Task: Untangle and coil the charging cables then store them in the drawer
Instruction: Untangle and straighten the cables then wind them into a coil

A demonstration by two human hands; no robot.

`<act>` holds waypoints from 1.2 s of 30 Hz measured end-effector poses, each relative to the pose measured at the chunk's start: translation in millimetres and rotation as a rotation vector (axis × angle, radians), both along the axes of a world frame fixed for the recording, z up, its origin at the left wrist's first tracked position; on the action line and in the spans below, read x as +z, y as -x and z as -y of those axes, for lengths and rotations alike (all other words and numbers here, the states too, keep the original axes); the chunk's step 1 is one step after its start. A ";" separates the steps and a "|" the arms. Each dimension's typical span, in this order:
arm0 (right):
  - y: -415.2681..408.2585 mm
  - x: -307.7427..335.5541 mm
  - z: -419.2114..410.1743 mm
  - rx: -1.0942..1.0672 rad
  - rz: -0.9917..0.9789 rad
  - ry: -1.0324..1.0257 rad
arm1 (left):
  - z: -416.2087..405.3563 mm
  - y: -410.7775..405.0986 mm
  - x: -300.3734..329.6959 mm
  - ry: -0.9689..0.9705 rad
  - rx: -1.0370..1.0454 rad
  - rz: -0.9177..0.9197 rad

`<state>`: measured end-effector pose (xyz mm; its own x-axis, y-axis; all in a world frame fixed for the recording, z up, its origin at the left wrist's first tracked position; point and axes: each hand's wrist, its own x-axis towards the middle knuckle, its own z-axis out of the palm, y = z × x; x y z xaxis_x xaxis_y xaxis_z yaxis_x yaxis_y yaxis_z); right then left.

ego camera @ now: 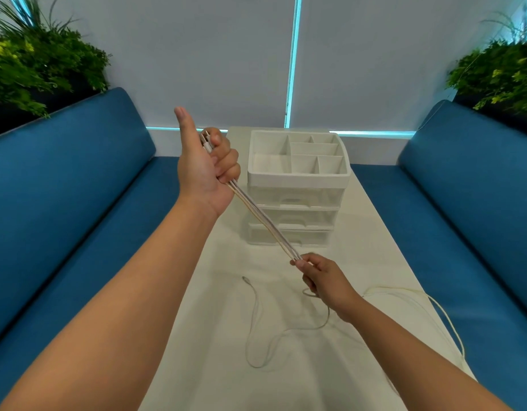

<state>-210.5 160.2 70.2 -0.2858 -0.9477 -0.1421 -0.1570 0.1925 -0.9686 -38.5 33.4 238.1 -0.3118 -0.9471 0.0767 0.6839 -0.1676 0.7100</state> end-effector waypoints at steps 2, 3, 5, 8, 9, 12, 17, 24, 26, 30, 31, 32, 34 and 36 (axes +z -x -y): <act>0.5 0.0 0.0 0.000 -0.009 0.041 | 1.4 -0.3 2.3 -0.001 0.003 -0.010; 1.1 -1.1 -1.4 0.005 -0.004 0.055 | 2.7 -1.6 4.1 -0.005 0.009 -0.019; 2.5 -4.7 -5.3 0.025 -0.006 0.070 | 4.9 -3.5 6.9 -0.017 0.020 -0.035; 5.0 -11.3 -9.7 0.095 -0.056 0.041 | 3.7 0.1 5.5 -0.041 0.019 -0.030; 5.8 -13.0 -10.7 0.122 -0.082 0.014 | 2.2 2.4 3.5 -0.047 0.014 -0.024; 8.3 -14.8 -11.3 0.160 -0.046 -0.047 | -1.6 10.4 -3.0 -0.060 -0.006 -0.012; 7.8 -14.6 -8.2 0.056 0.051 0.071 | -1.1 13.5 -6.4 -0.063 -0.016 -0.009; 11.6 -18.5 -11.0 -0.087 -0.222 0.079 | 1.2 12.1 -11.5 -0.133 -0.048 -0.095; 14.9 -19.5 -14.7 -0.082 -0.236 0.091 | 0.7 12.3 -16.3 -0.133 -0.054 -0.096; 19.4 -17.8 -12.6 -0.029 -0.314 0.052 | -3.3 14.8 -21.4 -0.123 -0.048 -0.081; 20.0 -15.6 -10.2 -0.009 -0.389 0.032 | -4.7 16.3 -21.1 -0.117 -0.053 -0.075; 21.8 -14.9 -6.0 0.034 -0.472 0.014 | -6.2 17.9 -20.5 -0.110 -0.060 -0.067; 18.8 -2.9 -1.0 0.102 -0.593 -0.066 | -9.3 21.6 -18.8 -0.093 -0.081 -0.040; 11.0 21.7 6.2 0.124 -0.509 -0.045 | -13.3 26.2 -19.2 -0.080 -0.106 -0.011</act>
<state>-221.6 154.0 92.0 -0.2152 -0.9749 -0.0563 -0.6298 0.1826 -0.7550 -64.7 46.7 219.0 -0.4098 -0.9121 0.0063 0.6674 -0.2952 0.6837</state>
